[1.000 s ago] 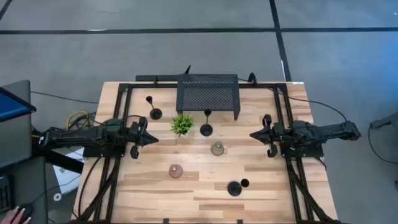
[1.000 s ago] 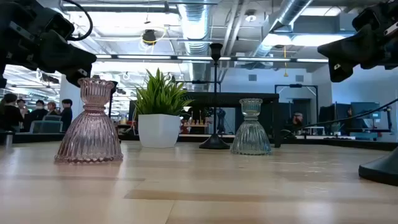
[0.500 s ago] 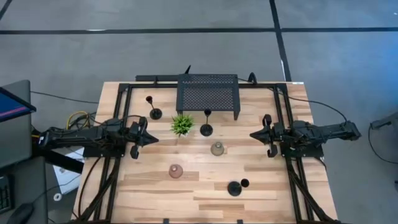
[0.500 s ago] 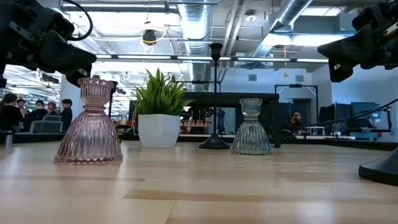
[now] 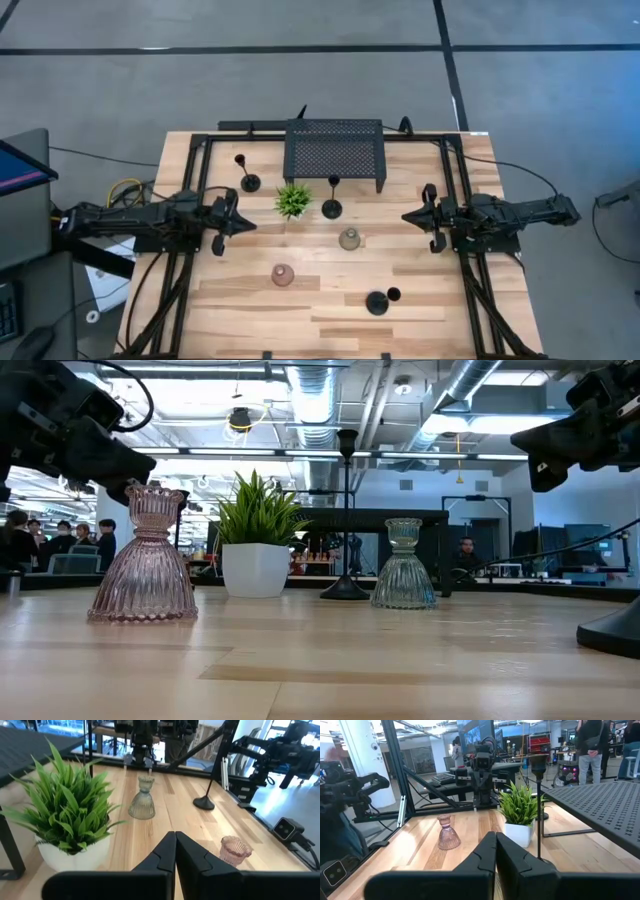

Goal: Pick & Place candle stick holders
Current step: Put the middle black candle holder on the shelf

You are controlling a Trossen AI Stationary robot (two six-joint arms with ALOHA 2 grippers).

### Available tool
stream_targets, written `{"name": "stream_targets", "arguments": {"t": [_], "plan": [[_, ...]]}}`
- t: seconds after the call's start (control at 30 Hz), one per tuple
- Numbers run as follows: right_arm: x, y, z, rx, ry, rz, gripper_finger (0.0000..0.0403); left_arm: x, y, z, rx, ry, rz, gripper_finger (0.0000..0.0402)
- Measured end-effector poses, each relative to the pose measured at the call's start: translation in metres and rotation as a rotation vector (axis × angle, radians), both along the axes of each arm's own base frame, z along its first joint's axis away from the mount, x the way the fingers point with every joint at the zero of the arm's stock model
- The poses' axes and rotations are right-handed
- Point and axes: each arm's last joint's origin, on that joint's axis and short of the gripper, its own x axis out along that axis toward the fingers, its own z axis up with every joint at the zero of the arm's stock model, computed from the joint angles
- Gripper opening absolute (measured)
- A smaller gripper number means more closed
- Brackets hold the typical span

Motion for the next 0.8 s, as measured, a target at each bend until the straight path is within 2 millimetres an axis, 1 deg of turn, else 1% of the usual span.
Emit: {"name": "stream_targets", "arguments": {"t": [0.8], "plan": [[0.000,0.000,0.000,0.000,0.000,0.000,0.0000,0.011,0.001,-0.015,-0.012,0.180,0.000,0.0008]]}}
